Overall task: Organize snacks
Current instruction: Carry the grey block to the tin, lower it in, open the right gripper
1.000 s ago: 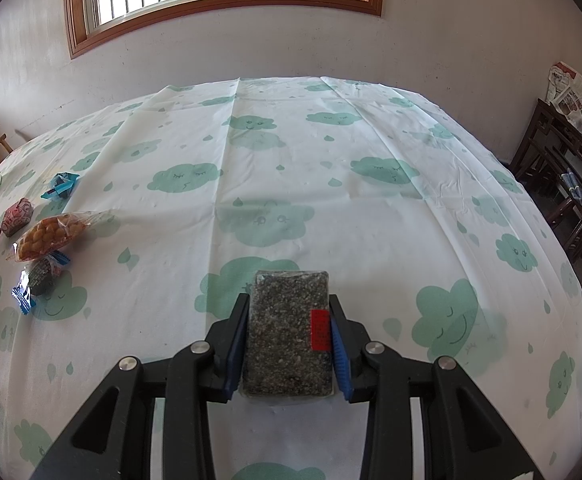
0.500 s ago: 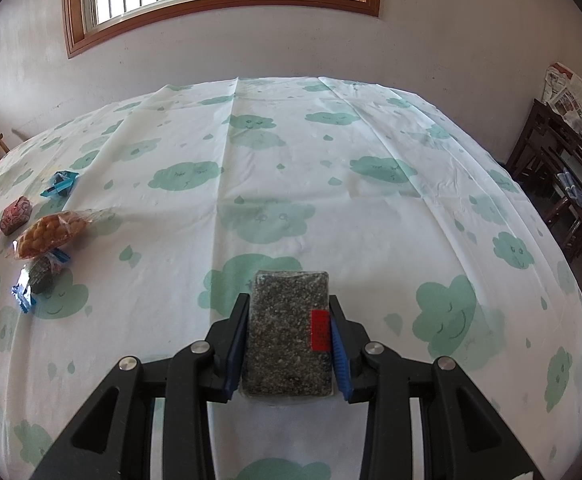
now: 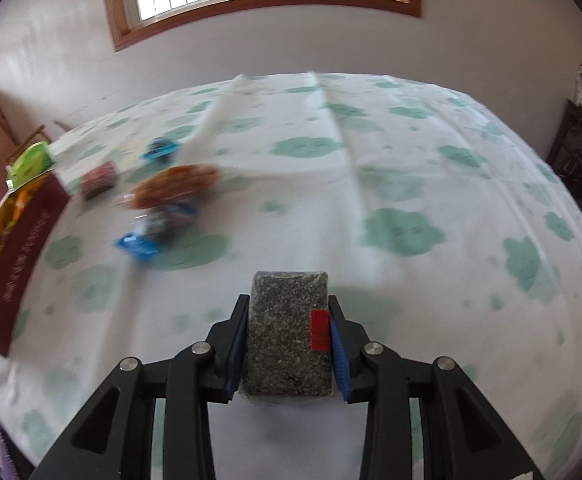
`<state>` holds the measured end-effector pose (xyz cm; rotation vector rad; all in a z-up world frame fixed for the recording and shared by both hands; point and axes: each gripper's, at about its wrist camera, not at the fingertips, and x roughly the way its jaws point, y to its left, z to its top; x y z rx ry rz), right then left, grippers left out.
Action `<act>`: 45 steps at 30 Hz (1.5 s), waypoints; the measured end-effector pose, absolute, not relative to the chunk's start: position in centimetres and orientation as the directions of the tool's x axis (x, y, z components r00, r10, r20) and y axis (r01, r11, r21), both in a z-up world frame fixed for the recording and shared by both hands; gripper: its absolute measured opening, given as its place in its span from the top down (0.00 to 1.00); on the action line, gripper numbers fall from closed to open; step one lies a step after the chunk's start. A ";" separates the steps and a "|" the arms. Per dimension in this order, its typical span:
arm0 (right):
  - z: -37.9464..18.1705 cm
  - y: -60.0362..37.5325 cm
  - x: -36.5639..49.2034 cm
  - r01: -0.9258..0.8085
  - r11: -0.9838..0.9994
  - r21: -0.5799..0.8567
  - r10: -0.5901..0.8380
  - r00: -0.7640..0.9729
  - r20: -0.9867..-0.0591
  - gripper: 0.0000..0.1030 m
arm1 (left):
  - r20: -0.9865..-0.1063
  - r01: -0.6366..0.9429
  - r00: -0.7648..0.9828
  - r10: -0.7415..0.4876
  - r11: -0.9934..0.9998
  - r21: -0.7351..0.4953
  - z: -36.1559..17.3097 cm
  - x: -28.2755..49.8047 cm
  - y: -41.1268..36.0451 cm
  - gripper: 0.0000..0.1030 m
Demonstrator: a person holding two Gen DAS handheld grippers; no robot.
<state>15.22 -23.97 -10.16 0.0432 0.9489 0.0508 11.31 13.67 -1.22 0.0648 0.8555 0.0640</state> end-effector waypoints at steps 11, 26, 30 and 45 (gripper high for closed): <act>-6.2 -13.0 13.1 -0.244 0.961 0.129 0.251 0.575 -0.779 0.65 | -0.733 -0.070 0.672 0.106 0.994 0.080 -0.8 9.7 15.8 0.40; -2.3 -0.7 12.8 -0.474 0.866 0.158 0.417 0.510 -0.752 0.65 | -0.732 -0.163 0.664 0.153 0.985 0.058 -1.0 7.9 20.8 0.40; -2.5 0.9 13.2 -0.495 0.854 0.163 0.430 0.493 -0.757 0.65 | -0.734 -0.189 0.659 0.165 0.981 0.051 -1.1 7.6 22.2 0.40; -5.1 8.2 15.2 -0.578 0.795 0.181 0.463 0.386 -0.798 0.65 | -0.735 -0.227 0.650 0.191 0.972 0.052 -1.4 6.9 24.7 0.39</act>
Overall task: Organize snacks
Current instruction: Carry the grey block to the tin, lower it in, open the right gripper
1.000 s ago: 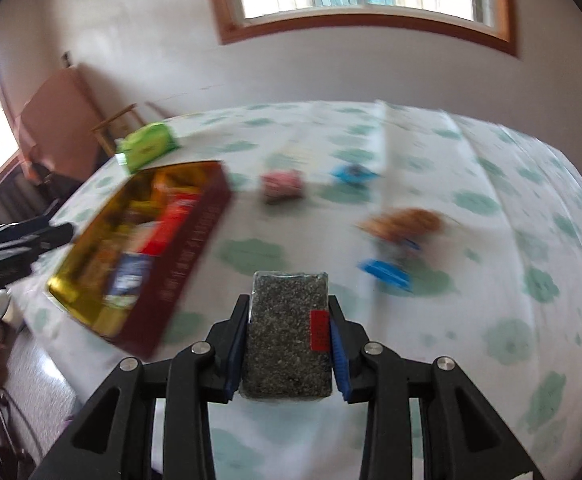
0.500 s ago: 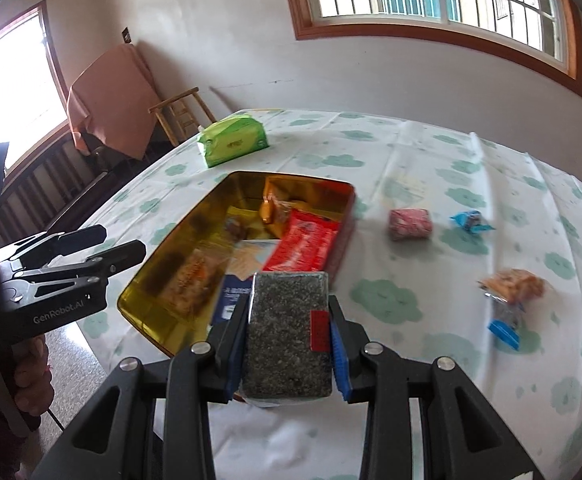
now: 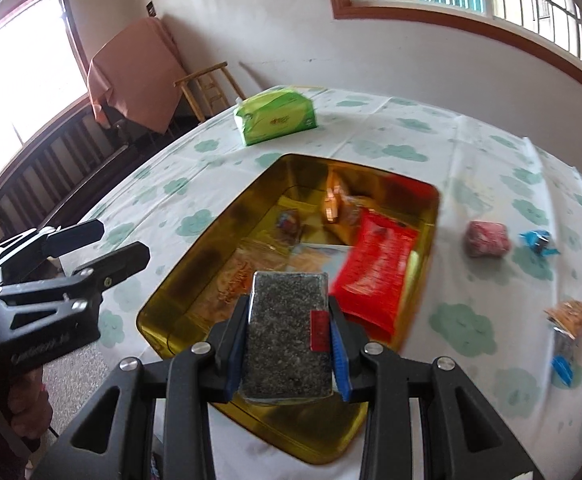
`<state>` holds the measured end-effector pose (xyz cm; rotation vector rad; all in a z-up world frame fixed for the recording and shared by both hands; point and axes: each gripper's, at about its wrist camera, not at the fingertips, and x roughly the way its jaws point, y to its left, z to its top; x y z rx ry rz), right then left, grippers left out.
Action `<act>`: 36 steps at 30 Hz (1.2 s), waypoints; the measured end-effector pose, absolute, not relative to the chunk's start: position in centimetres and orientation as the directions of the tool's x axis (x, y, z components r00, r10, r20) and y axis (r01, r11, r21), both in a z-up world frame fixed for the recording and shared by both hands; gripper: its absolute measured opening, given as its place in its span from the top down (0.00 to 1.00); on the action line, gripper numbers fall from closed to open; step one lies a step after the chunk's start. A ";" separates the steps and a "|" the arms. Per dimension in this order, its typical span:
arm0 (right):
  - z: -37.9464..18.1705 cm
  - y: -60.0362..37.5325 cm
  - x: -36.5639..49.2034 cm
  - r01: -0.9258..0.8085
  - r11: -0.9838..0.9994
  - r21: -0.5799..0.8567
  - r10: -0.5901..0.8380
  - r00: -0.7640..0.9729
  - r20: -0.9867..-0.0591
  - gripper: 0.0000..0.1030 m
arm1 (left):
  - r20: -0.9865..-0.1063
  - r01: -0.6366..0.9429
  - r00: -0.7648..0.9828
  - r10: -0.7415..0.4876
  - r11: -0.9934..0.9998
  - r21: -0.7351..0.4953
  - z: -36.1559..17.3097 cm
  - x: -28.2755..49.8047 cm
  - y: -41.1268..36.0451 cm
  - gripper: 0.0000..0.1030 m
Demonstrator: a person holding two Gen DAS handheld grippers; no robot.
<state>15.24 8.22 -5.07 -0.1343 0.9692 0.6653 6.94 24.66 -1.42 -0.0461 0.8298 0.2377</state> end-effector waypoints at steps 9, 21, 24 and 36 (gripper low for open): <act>-6.9 11.0 16.5 -0.578 0.795 0.185 0.445 0.348 -0.825 0.65 | -0.736 -0.241 0.644 0.208 0.968 0.063 -1.8 7.0 25.5 0.39; -8.3 12.2 16.0 -0.582 0.789 0.197 0.443 0.316 -0.839 0.65 | -0.739 -0.247 0.638 0.215 0.967 0.067 -2.2 7.2 26.1 0.38; -8.4 12.4 15.9 -0.582 0.789 0.198 0.444 0.316 -0.839 0.65 | -0.739 -0.248 0.638 0.215 0.966 0.066 -2.2 7.2 26.2 0.37; -7.8 12.4 15.6 -0.595 0.780 0.195 0.458 0.330 -0.825 0.63 | -0.746 -0.245 0.632 0.211 0.967 0.067 -2.8 7.4 26.2 0.36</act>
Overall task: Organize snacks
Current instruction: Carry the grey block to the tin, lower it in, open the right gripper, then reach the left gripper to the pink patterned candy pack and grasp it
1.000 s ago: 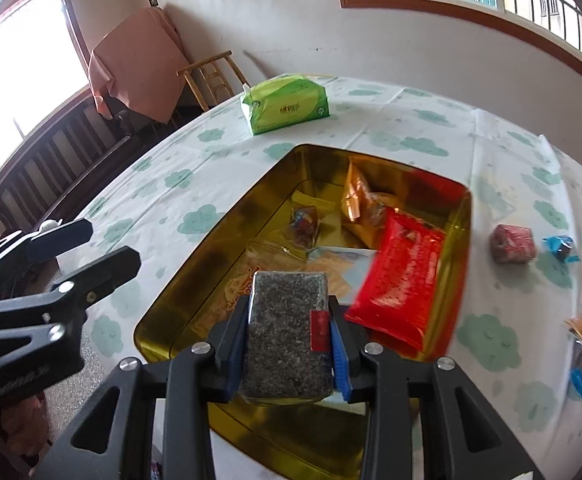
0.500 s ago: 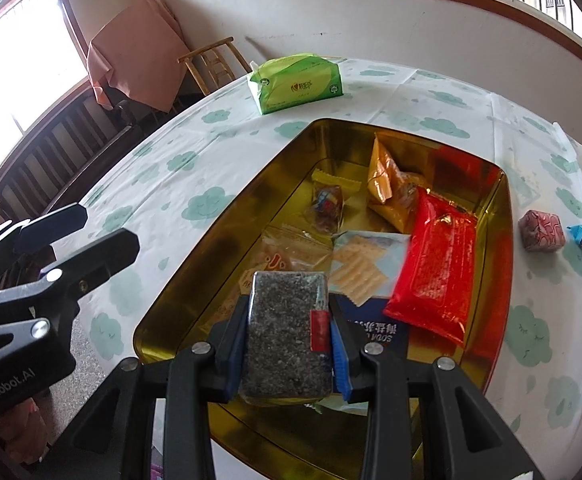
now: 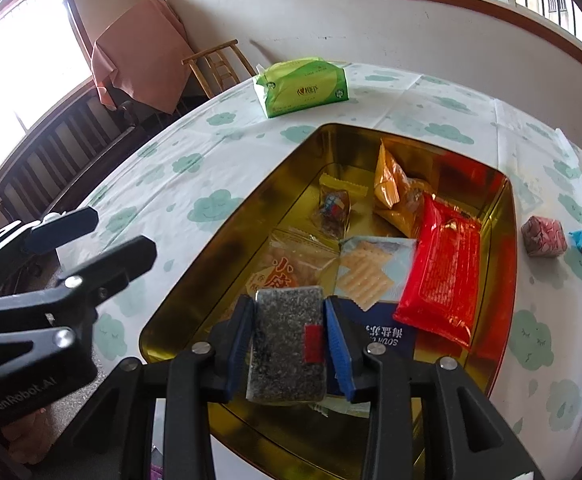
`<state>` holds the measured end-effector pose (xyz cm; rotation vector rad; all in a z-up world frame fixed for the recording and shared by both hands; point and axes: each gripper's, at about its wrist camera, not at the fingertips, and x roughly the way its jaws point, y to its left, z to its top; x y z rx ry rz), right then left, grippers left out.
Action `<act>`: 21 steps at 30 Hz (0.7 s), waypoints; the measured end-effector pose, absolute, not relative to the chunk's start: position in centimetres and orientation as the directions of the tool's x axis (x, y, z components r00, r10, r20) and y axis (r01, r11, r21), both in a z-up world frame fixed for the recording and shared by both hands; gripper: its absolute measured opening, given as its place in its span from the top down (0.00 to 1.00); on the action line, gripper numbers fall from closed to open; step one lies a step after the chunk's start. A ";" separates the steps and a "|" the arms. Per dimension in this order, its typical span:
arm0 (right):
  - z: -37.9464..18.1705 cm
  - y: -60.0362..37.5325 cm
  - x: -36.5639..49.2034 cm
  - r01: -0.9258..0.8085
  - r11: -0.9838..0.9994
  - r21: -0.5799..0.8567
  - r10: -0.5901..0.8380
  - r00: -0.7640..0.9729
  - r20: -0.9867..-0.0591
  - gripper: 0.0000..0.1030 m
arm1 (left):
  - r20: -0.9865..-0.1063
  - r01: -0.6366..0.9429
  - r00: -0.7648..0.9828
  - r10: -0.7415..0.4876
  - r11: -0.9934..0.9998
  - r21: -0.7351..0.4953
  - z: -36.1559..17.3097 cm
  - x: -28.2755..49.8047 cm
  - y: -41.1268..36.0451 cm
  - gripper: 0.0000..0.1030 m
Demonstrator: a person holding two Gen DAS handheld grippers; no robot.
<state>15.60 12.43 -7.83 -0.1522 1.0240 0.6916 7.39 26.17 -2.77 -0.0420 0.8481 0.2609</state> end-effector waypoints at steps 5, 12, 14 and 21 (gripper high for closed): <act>-7.2 11.7 15.5 -0.590 0.775 0.226 0.493 0.342 -0.800 0.63 | -0.746 -0.243 0.631 0.214 0.967 0.071 -2.7 7.4 26.2 0.36; -6.1 9.4 15.3 -0.574 0.779 0.251 0.528 0.386 -0.757 0.63 | -0.750 -0.233 0.626 0.216 0.969 0.085 -3.1 7.6 25.4 0.36; -5.7 7.9 15.1 -0.561 0.786 0.259 0.535 0.408 -0.740 0.63 | -0.750 -0.231 0.625 0.217 0.969 0.088 -3.0 7.7 25.2 0.36; -4.9 -1.2 14.1 -0.441 0.878 0.186 0.427 0.547 -0.720 0.63 | -0.750 -0.203 0.628 0.208 0.974 0.100 -2.4 8.2 23.9 0.35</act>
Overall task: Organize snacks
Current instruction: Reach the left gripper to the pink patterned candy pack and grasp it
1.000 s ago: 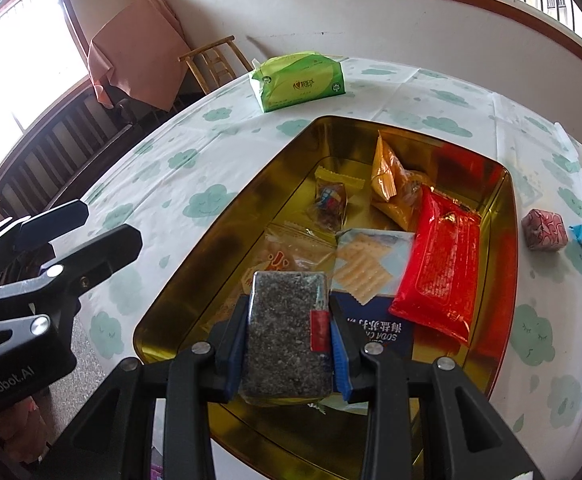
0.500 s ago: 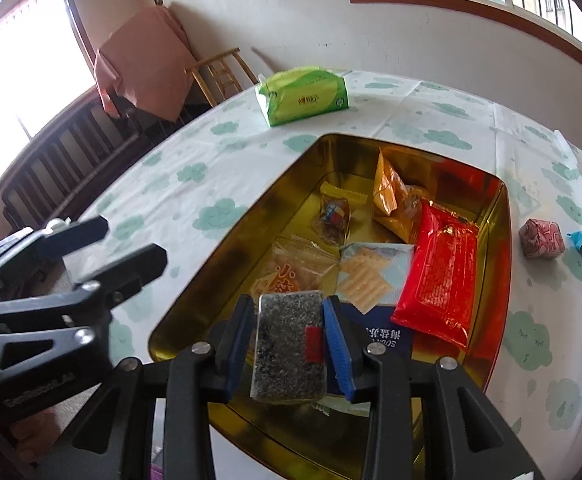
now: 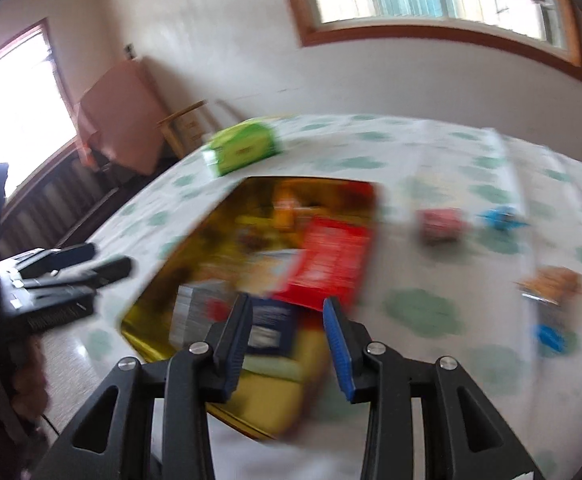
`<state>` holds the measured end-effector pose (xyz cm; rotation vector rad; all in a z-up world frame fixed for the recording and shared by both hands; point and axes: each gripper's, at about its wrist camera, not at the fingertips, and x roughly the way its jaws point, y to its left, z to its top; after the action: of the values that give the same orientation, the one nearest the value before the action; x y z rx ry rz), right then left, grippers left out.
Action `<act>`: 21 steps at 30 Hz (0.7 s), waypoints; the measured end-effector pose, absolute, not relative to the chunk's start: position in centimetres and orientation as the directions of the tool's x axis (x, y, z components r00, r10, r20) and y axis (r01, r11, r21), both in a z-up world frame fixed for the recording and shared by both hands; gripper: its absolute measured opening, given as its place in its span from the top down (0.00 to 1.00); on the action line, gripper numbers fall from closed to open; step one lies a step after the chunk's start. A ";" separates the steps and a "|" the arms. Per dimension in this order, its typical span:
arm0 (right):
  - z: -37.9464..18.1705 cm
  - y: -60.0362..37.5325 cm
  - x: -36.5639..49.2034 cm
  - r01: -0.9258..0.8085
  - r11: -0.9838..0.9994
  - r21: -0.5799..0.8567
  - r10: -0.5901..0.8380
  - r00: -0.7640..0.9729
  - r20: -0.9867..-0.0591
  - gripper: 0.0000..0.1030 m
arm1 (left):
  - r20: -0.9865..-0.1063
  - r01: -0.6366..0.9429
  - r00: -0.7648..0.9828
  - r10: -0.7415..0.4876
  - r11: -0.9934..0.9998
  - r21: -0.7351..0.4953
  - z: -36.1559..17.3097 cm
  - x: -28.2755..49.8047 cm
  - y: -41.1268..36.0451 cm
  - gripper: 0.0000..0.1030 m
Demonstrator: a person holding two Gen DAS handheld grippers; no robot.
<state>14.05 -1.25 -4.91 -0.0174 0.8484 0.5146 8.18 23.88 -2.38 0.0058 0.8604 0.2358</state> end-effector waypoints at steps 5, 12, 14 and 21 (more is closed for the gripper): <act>-5.6 -10.3 14.3 -0.263 0.963 0.048 0.209 0.629 -0.749 0.63 | -0.746 -0.144 0.641 0.178 0.983 0.111 -1.4 8.7 21.8 0.34; -7.3 -21.1 15.1 -0.035 0.995 -0.097 -0.052 0.644 -0.763 0.63 | -0.749 0.055 0.659 0.060 0.990 0.128 1.1 11.1 16.5 0.34; -8.0 -23.1 15.5 0.006 0.993 -0.115 -0.093 0.632 -0.770 0.63 | -0.755 0.126 0.656 0.015 0.984 0.129 1.8 12.4 14.7 0.34; -9.8 -27.6 16.0 0.078 0.996 -0.036 -0.076 0.610 -0.789 0.57 | -0.809 0.372 0.571 -0.142 0.923 0.100 2.0 19.3 7.9 0.33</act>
<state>16.03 -27.61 -9.83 0.0017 0.9101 -0.0891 19.29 7.87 2.02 0.2720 0.9173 -0.3058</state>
